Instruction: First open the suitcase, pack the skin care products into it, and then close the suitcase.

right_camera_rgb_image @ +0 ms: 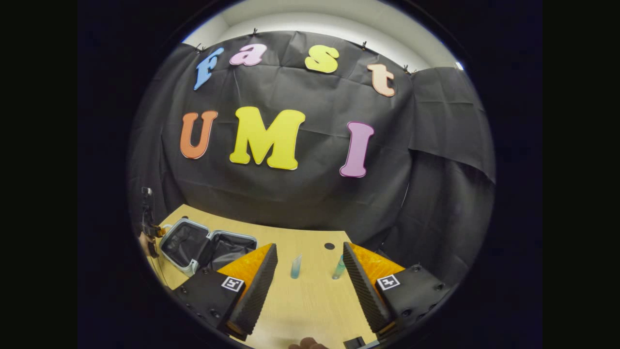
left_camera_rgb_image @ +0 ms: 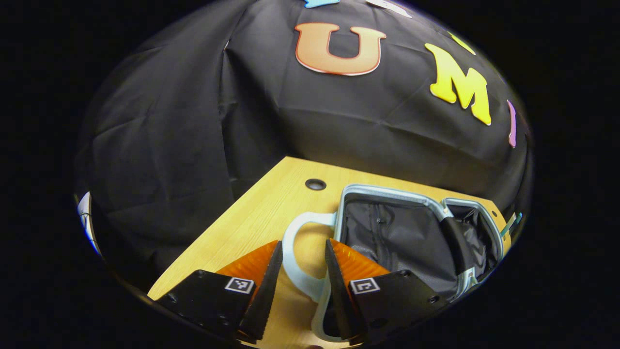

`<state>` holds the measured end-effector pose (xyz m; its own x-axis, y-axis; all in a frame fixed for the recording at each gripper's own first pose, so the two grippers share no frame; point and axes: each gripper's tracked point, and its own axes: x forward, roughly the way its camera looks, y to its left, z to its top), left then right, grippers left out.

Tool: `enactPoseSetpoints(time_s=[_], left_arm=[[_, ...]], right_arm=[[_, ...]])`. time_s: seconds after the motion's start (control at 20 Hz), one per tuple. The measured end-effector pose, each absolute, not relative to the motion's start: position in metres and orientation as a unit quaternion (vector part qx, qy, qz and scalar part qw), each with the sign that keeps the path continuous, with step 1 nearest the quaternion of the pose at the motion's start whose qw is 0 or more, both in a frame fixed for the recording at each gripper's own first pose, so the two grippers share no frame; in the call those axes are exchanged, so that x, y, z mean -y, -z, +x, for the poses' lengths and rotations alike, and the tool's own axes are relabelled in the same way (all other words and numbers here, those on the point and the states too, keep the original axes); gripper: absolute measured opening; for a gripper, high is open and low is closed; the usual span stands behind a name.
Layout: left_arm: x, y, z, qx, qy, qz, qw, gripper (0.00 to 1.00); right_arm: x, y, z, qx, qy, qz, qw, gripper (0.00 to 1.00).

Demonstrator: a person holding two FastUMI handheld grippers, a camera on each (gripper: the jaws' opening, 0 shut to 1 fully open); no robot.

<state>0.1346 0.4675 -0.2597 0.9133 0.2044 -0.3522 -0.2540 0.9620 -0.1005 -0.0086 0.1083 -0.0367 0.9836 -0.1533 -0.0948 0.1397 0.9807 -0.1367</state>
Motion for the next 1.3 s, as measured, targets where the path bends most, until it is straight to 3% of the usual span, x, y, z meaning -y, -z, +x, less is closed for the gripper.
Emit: enactPoseSetpoints(time_s=[0.05,0.1,0.3,0.4,0.8,1.3], left_arm=[[-0.46,0.25,0.132,-0.165,-0.116,-0.064,0.977,0.62],[-0.448,0.237,0.13,-0.157,-0.11,-0.059,0.98,0.73],[-0.383,0.181,0.114,-0.117,-0.075,-0.051,0.989,0.92],[-0.35,0.158,0.109,-0.098,-0.062,-0.035,0.993,0.96],[-0.207,0.148,0.097,-0.104,-0.009,-0.015,0.994,0.98],[0.019,0.199,0.107,-0.16,0.125,0.011,0.979,0.98]], right_arm=[[-0.106,0.037,-0.007,-0.052,0.071,-0.063,0.994,0.81],[-0.103,0.038,-0.005,-0.052,0.069,-0.06,0.994,0.81],[-0.085,0.044,0.006,-0.056,0.063,-0.041,0.996,0.81],[-0.076,0.048,0.013,-0.059,0.058,-0.036,0.996,0.8],[-0.028,0.069,0.035,-0.069,0.027,-0.038,0.997,0.8],[0.055,0.112,0.078,-0.111,0.01,-0.03,0.993,0.81]])
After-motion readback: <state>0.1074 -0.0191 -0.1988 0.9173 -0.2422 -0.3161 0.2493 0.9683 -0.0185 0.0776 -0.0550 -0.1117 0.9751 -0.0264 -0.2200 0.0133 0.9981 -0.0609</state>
